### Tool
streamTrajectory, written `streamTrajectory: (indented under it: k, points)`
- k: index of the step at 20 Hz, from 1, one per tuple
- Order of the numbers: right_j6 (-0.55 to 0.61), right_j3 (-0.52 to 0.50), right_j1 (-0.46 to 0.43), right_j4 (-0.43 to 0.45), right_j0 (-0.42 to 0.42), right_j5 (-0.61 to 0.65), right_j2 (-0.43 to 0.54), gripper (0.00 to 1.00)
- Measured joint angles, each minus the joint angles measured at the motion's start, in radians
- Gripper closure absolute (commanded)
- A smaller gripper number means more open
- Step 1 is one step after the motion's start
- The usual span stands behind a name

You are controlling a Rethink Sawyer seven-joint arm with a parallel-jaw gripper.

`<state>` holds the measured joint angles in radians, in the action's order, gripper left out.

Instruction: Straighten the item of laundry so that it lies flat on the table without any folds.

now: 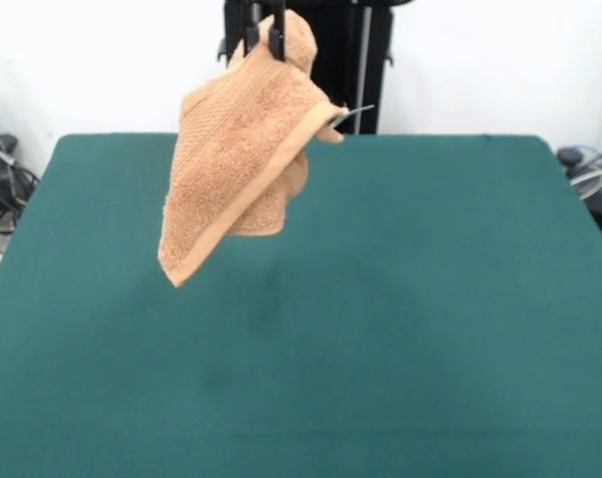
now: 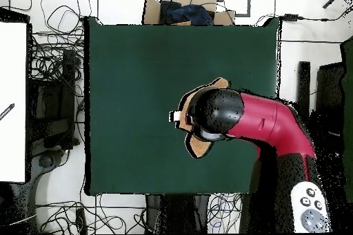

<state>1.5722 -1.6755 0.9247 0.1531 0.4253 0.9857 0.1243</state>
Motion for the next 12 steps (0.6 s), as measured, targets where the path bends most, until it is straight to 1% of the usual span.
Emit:
streamTrajectory:
  k: [5,12]
  points:
    - [0.000,-0.007,0.004,0.002,-0.042,-0.001,0.000,1.00]
    - [0.000,-0.012,0.002,0.002,-0.131,-0.038,0.000,1.00]
